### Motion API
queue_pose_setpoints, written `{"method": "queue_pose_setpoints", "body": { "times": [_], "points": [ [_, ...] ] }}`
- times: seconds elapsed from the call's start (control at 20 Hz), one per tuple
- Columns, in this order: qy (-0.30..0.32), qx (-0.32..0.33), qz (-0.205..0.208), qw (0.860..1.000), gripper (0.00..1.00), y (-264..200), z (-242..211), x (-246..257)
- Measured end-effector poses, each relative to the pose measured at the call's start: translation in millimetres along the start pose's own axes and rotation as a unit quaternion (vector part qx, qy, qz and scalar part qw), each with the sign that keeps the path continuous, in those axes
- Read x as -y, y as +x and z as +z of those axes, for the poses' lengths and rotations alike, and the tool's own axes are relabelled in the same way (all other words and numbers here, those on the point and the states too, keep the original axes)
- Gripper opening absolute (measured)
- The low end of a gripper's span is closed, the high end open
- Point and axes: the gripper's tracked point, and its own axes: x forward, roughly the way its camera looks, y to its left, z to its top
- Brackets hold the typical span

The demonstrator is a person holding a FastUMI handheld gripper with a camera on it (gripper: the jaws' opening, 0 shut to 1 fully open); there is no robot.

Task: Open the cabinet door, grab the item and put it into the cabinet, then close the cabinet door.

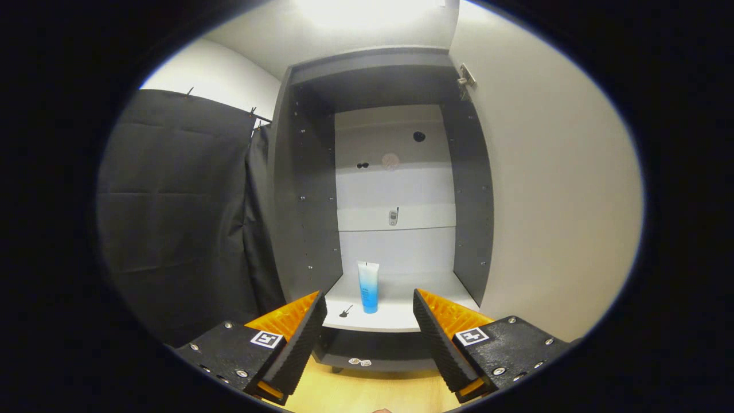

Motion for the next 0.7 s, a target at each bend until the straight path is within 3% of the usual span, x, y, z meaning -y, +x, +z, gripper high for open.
{"method": "queue_pose_setpoints", "body": {
  "times": [0.7],
  "points": [
    [-0.005,0.024,0.03,0.999,0.93,-161,-20,9]
  ]
}}
